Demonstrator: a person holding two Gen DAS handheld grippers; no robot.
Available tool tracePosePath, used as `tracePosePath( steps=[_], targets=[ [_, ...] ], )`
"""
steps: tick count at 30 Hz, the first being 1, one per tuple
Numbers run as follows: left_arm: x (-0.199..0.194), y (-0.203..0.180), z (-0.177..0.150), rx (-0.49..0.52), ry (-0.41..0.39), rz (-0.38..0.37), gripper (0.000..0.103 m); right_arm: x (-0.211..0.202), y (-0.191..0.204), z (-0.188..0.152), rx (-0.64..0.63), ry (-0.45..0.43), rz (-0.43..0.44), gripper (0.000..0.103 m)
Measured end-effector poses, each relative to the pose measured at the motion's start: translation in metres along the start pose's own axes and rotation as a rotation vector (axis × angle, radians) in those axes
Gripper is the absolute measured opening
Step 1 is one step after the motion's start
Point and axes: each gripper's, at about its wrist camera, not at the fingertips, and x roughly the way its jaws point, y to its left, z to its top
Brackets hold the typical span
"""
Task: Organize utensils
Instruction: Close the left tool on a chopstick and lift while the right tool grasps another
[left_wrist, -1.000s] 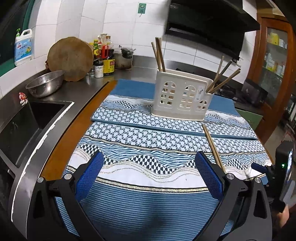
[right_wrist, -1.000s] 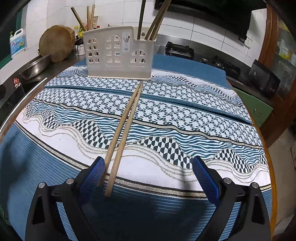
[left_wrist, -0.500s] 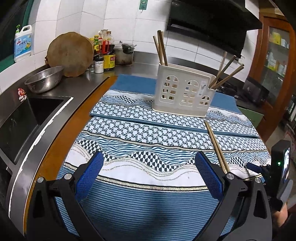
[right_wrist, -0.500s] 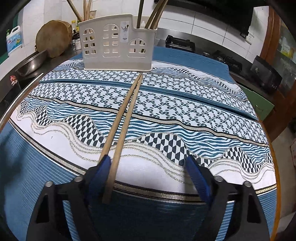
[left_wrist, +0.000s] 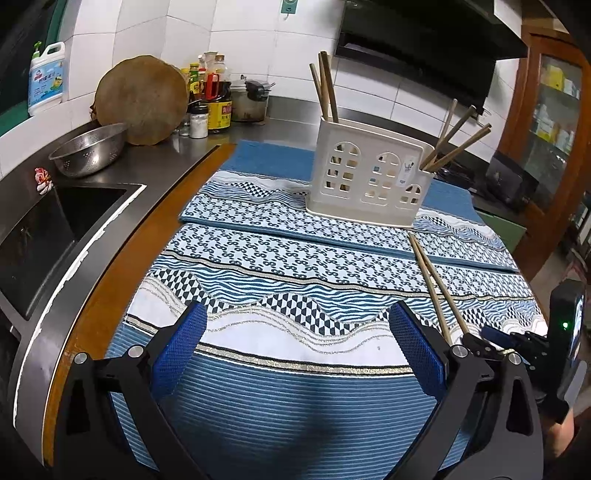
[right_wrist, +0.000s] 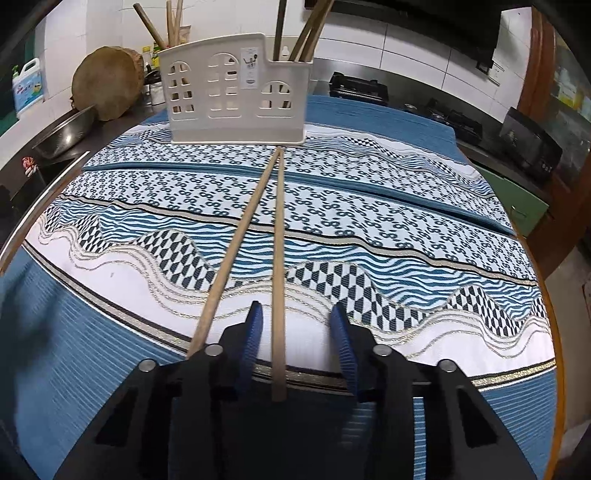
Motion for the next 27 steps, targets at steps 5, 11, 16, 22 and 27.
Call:
tracePosePath(
  steps=[5, 11, 16, 22, 27],
  targets=[
    [0.000, -0.007, -0.002, 0.014, 0.004, -0.013, 0.098, -0.002, 0.000, -0.001, -0.006, -0.002, 0.021, 0.008],
    [0.006, -0.035, -0.008, 0.067, 0.022, -0.050, 0.097, -0.013, -0.012, -0.009, 0.023, -0.019, 0.046, 0.007],
    [0.020, -0.070, -0.018, 0.114, 0.065, -0.124, 0.087, -0.031, -0.027, -0.016, 0.055, -0.055, 0.070, 0.007],
    [0.044, -0.114, -0.029, 0.162, 0.143, -0.212, 0.067, -0.048, -0.045, -0.020, 0.092, -0.091, 0.100, 0.007],
    [0.068, -0.136, -0.035, 0.167, 0.208, -0.252, 0.048, -0.054, -0.054, -0.020, 0.107, -0.104, 0.117, 0.007]
  ],
)
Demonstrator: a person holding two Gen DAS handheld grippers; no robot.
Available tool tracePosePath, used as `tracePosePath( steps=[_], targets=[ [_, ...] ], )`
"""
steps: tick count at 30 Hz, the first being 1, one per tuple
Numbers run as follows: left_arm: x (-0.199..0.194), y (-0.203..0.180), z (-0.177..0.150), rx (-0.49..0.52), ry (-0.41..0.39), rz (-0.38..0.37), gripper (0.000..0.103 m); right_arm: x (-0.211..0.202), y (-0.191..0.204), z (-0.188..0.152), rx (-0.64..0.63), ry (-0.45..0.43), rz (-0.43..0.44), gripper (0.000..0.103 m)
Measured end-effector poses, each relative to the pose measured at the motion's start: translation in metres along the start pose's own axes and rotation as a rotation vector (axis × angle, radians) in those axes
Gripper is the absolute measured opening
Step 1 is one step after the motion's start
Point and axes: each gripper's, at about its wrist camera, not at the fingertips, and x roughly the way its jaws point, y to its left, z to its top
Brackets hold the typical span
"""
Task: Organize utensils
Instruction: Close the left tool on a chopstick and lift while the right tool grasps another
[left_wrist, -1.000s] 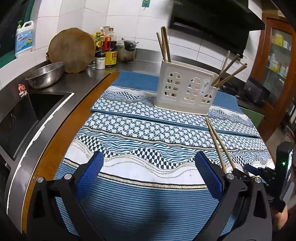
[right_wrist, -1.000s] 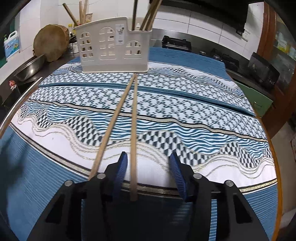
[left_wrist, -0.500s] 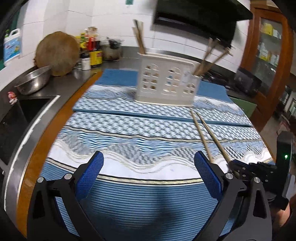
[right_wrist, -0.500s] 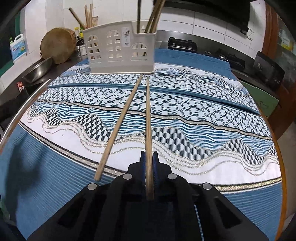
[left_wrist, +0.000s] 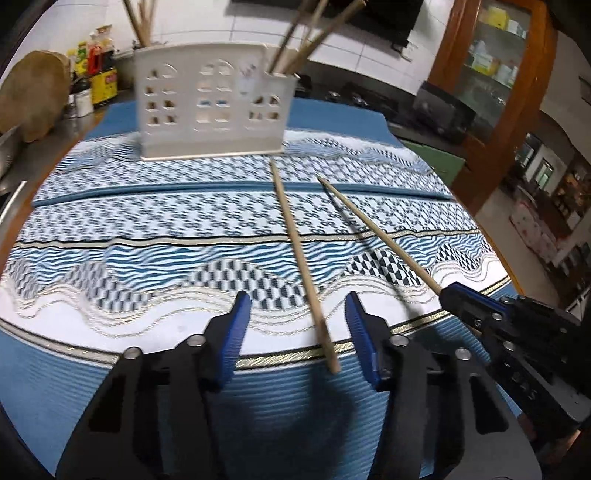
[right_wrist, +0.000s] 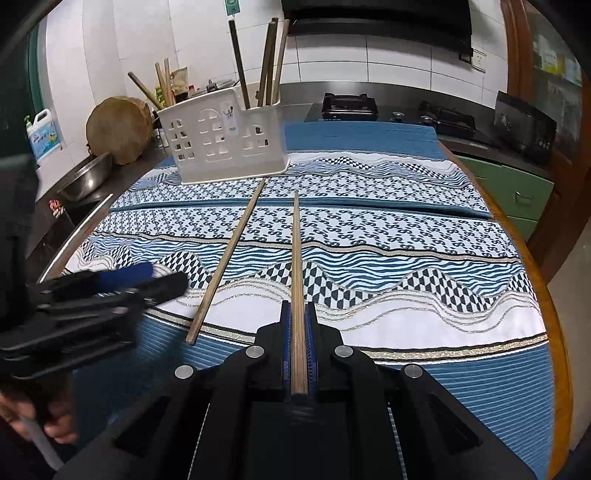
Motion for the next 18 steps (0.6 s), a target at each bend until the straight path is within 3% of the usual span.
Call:
tracePosePath(
  steps=[7, 18],
  targets=[
    [0.026, -0.011, 0.002, 0.024, 0.049, 0.004, 0.024, -0.005, -0.004, 0.004, -0.001, -0.020, 0.008, 0.007],
    [0.039, -0.027, 0.008, 0.078, 0.050, 0.111, 0.009, -0.007, -0.003, 0.005, -0.005, -0.024, 0.007, 0.007]
  ],
)
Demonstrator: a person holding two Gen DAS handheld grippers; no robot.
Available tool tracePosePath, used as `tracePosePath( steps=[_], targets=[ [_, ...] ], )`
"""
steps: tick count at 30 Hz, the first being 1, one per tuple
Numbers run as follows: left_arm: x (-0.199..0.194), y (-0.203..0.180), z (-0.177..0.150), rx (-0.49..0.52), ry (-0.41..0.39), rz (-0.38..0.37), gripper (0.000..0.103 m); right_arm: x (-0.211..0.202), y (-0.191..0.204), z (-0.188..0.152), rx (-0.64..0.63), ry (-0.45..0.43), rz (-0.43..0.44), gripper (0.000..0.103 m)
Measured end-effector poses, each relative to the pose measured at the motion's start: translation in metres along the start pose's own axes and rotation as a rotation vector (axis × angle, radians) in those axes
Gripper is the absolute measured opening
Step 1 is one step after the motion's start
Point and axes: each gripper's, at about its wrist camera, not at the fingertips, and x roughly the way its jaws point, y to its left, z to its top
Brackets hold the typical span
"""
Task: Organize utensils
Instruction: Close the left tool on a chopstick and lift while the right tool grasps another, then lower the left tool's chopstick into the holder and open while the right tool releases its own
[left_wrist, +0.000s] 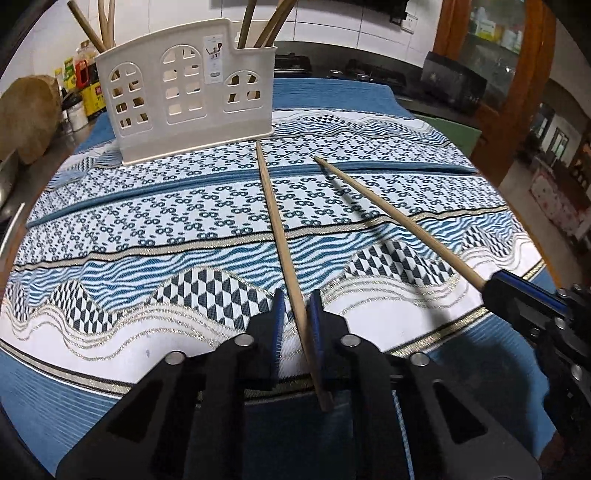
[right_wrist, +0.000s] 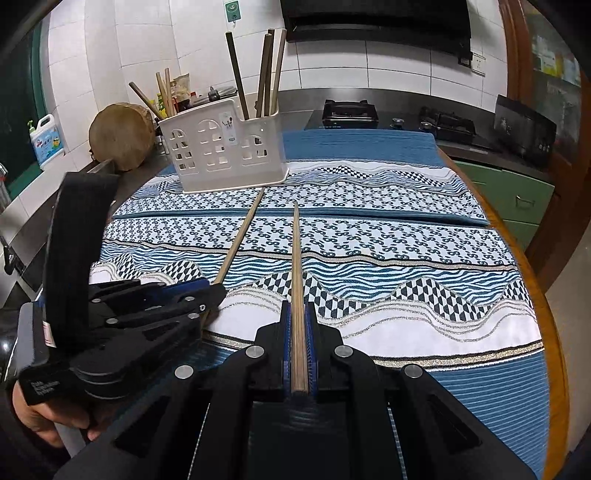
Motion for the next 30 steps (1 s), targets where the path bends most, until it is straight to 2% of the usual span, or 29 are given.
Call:
tracePosePath(
  steps=[6, 11, 17, 23, 30],
  targets=[
    [-0.006, 0.022, 0.005, -0.041, 0.016, -0.050, 0.005, -0.017, 0.001, 0.010, -0.015, -0.038, -0.001, 0.007],
    [-0.017, 0.049, 0.006, -0.070, -0.003, -0.096, 0.005, -0.030, 0.003, 0.026, -0.022, -0.065, 0.023, 0.007],
    [-0.051, 0.074, 0.017, -0.086, -0.087, -0.143, 0.005, -0.046, 0.015, 0.057, -0.060, -0.096, 0.065, 0.007],
    [-0.081, 0.095, 0.037, -0.090, -0.165, -0.152, 0.005, -0.057, 0.032, 0.099, -0.115, -0.122, 0.100, 0.007],
    [-0.103, 0.115, 0.067, -0.085, -0.211, -0.144, 0.005, -0.065, 0.049, 0.146, -0.182, -0.131, 0.120, 0.007]
  ],
)
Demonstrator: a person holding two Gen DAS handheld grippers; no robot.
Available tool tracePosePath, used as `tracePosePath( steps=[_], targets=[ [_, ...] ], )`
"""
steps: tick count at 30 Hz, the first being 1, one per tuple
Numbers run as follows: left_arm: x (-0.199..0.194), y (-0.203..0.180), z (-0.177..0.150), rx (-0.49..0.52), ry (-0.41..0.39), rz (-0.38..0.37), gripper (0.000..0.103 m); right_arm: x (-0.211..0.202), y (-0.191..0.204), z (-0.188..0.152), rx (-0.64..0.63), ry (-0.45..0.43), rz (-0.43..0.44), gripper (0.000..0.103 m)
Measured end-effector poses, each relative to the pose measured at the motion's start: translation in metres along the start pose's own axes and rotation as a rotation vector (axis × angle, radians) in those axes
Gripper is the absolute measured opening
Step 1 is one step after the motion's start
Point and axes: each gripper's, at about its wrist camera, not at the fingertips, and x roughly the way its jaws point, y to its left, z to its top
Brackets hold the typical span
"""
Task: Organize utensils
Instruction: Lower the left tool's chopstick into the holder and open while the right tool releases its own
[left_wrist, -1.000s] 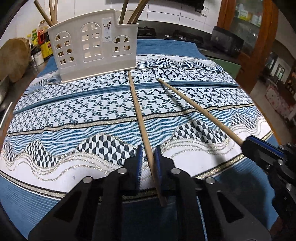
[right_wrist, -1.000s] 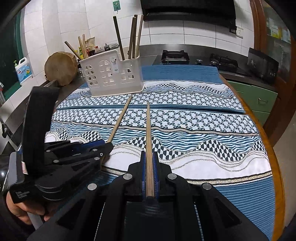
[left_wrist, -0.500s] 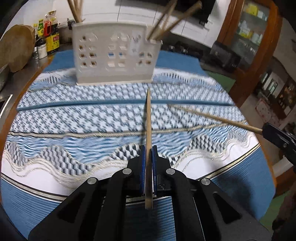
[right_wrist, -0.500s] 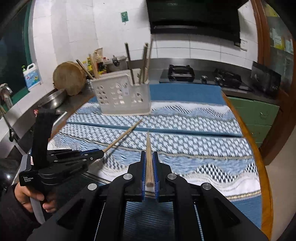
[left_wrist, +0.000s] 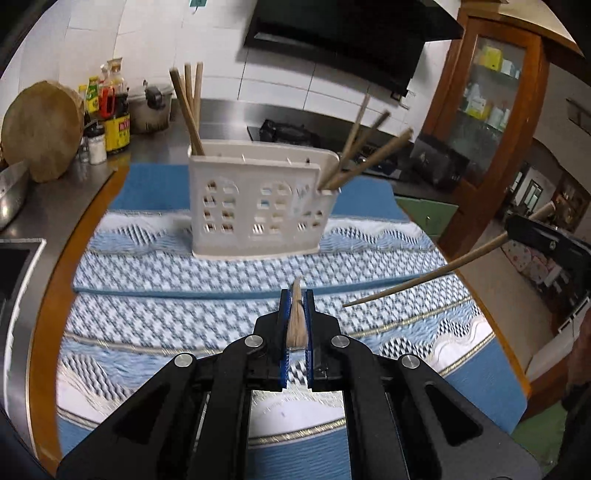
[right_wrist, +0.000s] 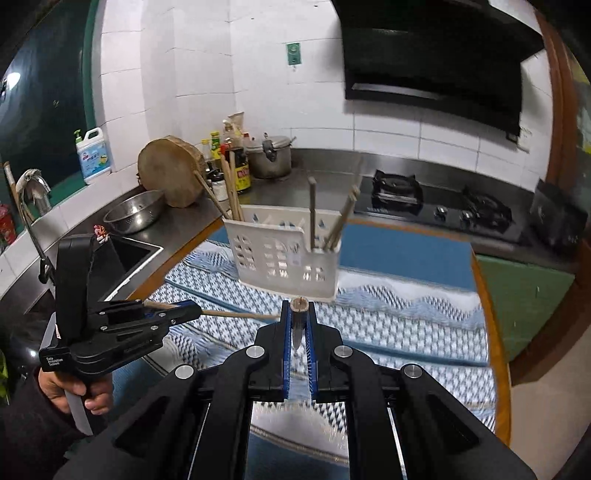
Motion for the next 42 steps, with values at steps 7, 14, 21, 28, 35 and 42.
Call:
tracePosePath(
  steps=[7, 14, 21, 28, 35, 42],
  targets=[
    [-0.019, 0.002, 0.040, 0.050, -0.049, -0.002, 0.005, -0.002, 0.006, 0.062, -0.044, -0.011, 0.027, 0.007],
    [-0.048, 0.001, 0.090, 0.076, -0.123, -0.010, 0.005, 0.006, 0.009, 0.112, -0.054, -0.021, 0.014, 0.007],
    [-0.080, 0.008, 0.148, 0.078, -0.250, 0.033, 0.005, 0.019, 0.002, 0.142, -0.044, -0.046, -0.025, 0.007],
    [-0.065, 0.020, 0.187, 0.061, -0.309, 0.099, 0.005, 0.048, -0.010, 0.149, -0.035, -0.004, -0.065, 0.007],
    [-0.016, 0.038, 0.187, 0.012, -0.251, 0.142, 0.005, 0.071, -0.017, 0.141, -0.038, 0.039, -0.071, 0.007],
    [0.015, 0.051, 0.176, -0.017, -0.183, 0.128, 0.005, 0.092, -0.026, 0.131, -0.020, 0.084, -0.064, 0.007]
  ],
)
